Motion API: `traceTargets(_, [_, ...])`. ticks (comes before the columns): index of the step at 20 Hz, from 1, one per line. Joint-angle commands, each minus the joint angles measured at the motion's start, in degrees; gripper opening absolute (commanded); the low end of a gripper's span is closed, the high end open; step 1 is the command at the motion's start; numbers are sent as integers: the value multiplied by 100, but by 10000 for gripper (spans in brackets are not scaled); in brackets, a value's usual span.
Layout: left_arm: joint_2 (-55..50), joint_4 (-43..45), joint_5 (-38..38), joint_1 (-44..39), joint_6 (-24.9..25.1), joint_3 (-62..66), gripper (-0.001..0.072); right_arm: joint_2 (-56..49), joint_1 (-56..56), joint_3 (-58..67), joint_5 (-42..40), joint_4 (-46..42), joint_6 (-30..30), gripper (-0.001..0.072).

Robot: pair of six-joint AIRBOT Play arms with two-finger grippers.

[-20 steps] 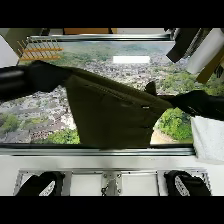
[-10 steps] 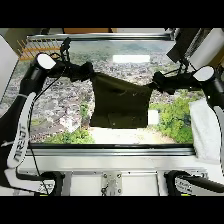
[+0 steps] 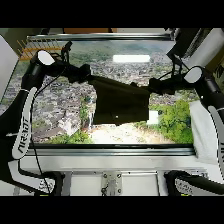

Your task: Fold the clothes and pants, and hang the long-sleeved shirts on hangers.

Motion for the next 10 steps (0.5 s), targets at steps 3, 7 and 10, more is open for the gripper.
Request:
traceTargets(3, [1058,542,636,-409,74,-2524,22,485,404,-1259,11,-968,83,31])
traceTargets(7, [1255,538,1572,-811,94,-4002,22,481,494,-2155,-514,-922,313,31])
traceTargets(10, [1257,407,2109,-896,96,-4524,21,474,669,-2540,-684,-920,400,32])
